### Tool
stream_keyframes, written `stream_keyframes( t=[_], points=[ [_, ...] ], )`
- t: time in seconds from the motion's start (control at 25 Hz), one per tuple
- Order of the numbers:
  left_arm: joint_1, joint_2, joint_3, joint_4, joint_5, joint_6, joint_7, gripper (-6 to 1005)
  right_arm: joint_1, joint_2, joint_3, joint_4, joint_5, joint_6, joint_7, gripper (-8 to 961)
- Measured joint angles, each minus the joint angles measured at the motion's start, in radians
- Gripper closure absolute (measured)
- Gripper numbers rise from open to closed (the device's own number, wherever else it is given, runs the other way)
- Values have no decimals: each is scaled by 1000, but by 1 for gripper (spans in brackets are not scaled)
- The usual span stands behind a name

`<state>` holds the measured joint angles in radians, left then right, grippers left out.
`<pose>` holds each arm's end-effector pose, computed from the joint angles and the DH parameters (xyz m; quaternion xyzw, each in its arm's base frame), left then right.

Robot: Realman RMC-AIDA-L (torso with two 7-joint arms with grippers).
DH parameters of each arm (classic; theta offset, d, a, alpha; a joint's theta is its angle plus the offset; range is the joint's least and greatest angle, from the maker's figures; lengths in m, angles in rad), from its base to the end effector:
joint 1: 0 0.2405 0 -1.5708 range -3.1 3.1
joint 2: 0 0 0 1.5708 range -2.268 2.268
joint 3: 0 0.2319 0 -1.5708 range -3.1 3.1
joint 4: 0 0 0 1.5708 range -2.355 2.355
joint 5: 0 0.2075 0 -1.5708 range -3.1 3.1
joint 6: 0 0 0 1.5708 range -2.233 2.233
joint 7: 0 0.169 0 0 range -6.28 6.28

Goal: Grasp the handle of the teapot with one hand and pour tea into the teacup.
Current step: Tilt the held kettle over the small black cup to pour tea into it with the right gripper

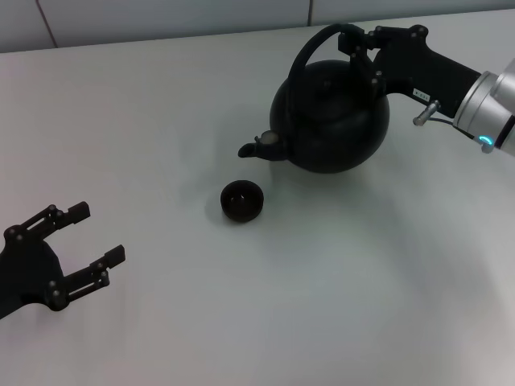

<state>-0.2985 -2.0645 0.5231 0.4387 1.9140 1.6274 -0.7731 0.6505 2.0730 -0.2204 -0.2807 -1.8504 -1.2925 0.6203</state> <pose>-0.2979 0.2527 -0.0107 -0.9149 -0.1286 -0.2850 0.2552 0.2418 0.3830 -0.0012 -0.8591 0.0905 0.2941 0.4090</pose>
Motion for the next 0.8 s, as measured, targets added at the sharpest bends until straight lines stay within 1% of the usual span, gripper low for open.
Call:
stream_keyframes(
  t=[0.32,0.6,0.8],
  points=[
    [-5,-1,0,0,-2,-1,0,194,12,-1,-61,-26,1,-4,-106,869],
    [-7,-1,0,-3,-13,-2,0,194,23,-1,-75,-40,-3,-6,-172,869],
    [-7,0,0,-6,-19,-2,0,194,29,1,-129,-65,-1,-2,-183,869]
  ],
)
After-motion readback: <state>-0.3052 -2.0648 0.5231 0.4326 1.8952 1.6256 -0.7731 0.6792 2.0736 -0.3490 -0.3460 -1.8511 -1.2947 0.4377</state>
